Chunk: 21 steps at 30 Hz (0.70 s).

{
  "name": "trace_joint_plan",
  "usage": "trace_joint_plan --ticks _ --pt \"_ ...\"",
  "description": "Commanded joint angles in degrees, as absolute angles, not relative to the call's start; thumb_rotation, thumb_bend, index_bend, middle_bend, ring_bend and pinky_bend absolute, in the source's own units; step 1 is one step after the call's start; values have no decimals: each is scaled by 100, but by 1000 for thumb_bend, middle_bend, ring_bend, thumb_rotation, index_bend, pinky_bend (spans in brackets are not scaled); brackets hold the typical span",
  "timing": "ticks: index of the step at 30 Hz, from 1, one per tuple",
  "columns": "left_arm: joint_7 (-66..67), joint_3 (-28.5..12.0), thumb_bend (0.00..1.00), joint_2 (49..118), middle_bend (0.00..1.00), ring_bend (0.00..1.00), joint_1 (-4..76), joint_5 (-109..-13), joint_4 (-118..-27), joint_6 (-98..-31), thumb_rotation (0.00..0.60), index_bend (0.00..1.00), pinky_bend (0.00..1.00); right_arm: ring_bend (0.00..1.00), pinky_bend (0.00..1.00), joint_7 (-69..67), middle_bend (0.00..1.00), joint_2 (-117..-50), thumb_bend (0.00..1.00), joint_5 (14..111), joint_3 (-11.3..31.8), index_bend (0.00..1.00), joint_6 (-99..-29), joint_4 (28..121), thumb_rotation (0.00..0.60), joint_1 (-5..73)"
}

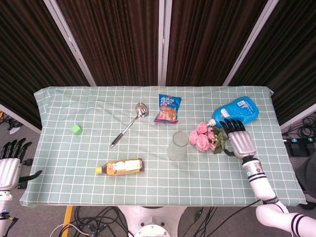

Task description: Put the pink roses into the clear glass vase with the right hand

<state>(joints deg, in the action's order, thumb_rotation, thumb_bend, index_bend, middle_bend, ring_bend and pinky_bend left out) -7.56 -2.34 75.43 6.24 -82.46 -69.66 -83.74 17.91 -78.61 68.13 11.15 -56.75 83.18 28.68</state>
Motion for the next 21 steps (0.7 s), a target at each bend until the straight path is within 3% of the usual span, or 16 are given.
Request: trace_joint_plan --ticks 1,9,21 --pt "-815 -240 0 7552 47 0 612 -8232 -6908 -8342 511 136 36 0 0 1883 47 -8063 90 6707 1140 0 -5487 8138 600 3053" --pt "-978 -256 0 7568 47 0 576 -8229 -6778 -8315 510 136 36 0 0 2075 70 -8363 89 6321 1188 0 -5015 7844 600 3480" --pt "-1204 -263 0 7565 47 0 570 -8249 -6638 -8224 508 136 36 0 0 2334 87 -8388 87 5959 1028 0 -5137 7980 600 3502"
